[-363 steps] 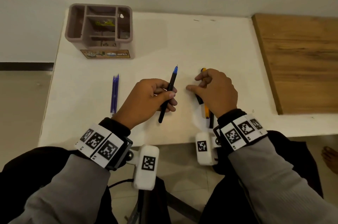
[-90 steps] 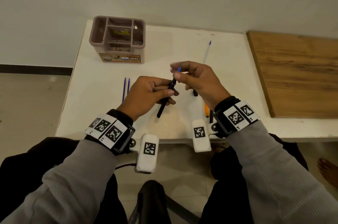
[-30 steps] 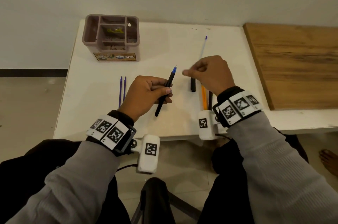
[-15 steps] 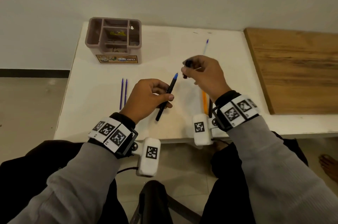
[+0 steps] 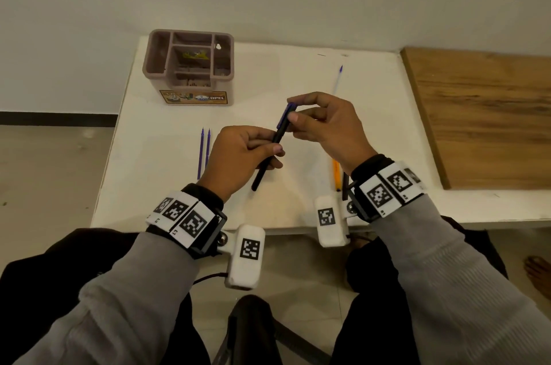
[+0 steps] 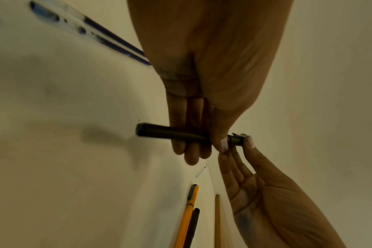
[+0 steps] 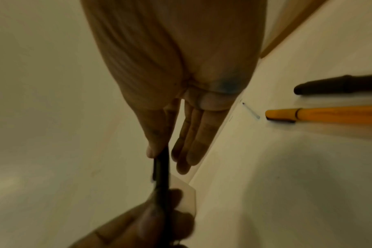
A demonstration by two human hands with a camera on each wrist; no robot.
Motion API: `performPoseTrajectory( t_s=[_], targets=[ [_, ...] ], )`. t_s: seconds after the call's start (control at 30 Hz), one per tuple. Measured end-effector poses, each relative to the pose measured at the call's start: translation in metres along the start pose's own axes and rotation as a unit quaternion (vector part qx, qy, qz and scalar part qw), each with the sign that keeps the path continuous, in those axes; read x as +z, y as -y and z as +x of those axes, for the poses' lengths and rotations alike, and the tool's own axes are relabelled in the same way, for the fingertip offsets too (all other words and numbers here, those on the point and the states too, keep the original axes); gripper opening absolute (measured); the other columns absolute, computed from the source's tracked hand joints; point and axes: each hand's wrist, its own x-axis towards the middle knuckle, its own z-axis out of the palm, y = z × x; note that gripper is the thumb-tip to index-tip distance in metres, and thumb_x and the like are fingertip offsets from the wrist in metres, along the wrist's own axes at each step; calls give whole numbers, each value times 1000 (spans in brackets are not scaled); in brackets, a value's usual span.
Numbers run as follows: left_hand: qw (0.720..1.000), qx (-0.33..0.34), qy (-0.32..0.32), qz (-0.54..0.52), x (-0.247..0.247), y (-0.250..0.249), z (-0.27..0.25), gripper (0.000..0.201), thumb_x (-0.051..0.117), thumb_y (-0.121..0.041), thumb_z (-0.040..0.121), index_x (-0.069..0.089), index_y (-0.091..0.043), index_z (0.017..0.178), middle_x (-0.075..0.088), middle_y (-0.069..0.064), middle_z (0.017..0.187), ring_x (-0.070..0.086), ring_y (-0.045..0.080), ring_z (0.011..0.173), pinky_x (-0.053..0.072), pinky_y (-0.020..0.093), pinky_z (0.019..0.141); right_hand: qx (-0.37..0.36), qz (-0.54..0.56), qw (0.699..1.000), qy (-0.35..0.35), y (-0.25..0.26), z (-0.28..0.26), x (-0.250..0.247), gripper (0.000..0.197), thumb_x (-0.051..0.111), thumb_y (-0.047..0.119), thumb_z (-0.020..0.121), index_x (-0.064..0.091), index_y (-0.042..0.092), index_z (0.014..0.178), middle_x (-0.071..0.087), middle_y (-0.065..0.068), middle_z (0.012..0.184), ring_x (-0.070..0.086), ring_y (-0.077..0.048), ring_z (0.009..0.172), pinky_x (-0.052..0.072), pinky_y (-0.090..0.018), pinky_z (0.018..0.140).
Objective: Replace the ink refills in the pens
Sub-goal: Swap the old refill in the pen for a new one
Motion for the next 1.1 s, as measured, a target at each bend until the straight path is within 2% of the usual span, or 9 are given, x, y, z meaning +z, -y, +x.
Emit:
performPoseTrajectory(
  t_s=[0.1, 0.2, 0.33, 0.43, 0.57, 0.67, 0.8, 0.87, 1.1],
  targets=[
    [999, -8, -29, -37, 0, -1, 1, 43, 64, -2, 87, 55, -4, 128, 75, 10, 86, 72, 21, 66, 61, 31, 72, -61, -16, 996, -71, -9, -1, 11, 17, 70, 10, 88, 71, 12, 105, 75, -14, 88, 74, -25, 86, 59, -43, 84],
    [998, 1, -45, -48, 0, -4, 0, 54, 65, 1, 86, 49, -7, 136, 75, 10, 82, 71, 23, 63, 61, 32, 69, -102, 0, 989, -104, -14, -7, 28, 21, 64, 5, 91, 68, 6, 112, 73, -8, 89, 72, -14, 83, 59, -34, 84],
    [997, -7, -33, -75, 4, -9, -7, 70, 62, 8, 85, 35, -15, 146, 73, 19, 82, 73, 26, 64, 60, 30, 61, -110, -38, 993, -34, -18, -11, 41, 36, 60, 5, 94, 61, 10, 129, 74, -8, 86, 72, -15, 82, 57, -25, 79],
    [996, 7, -28, -83, 4, -8, -3, 77, 65, 5, 84, 26, -14, 148, 75, 16, 87, 74, 28, 74, 61, 34, 70, -98, 9, 995, -2, -7, -9, 34, 43, 65, -1, 90, 58, 13, 130, 75, -12, 85, 74, -20, 79, 58, -26, 71],
    [998, 35, -41, -38, -2, -6, 1, 49, 65, -5, 87, 49, -11, 133, 75, 13, 86, 74, 27, 73, 60, 36, 71, -130, 25, 990, -52, 18, 8, 33, 41, 69, -2, 86, 55, 9, 123, 73, -19, 87, 74, -30, 74, 62, -40, 71],
    [997, 7, -66, 34, -10, -2, 2, 26, 63, -12, 90, 60, -9, 116, 74, 12, 79, 71, 27, 65, 58, 38, 64, -199, 44, 975, -89, 47, 33, 45, 40, 69, -5, 84, 49, 7, 117, 67, -2, 98, 73, -31, 76, 62, -45, 69],
    [992, 7, -86, 96, -21, 2, 1, 11, 55, 0, 89, 65, -5, 87, 67, 5, 64, 63, 10, 45, 48, 23, 40, -301, 71, 947, -83, 94, 83, 86, 40, 66, -13, 81, 44, 4, 111, 59, 4, 97, 71, -26, 81, 62, -47, 69],
    [990, 11, -95, 103, -26, 2, 3, 17, 52, 4, 86, 64, -5, 76, 69, 8, 67, 61, 13, 42, 41, 18, 38, -310, 58, 945, -80, 113, 112, 116, 39, 65, -12, 81, 44, 4, 109, 60, -3, 95, 71, -26, 80, 62, -45, 68],
    [988, -39, -138, 56, -44, 2, 12, 13, 57, -13, 90, 65, -4, 85, 72, 8, 73, 61, 12, 43, 40, 14, 41, -272, -165, 948, 6, 107, 160, 175, 36, 65, -3, 80, 46, 11, 108, 66, -13, 82, 68, -25, 70, 59, -42, 68]
  ],
)
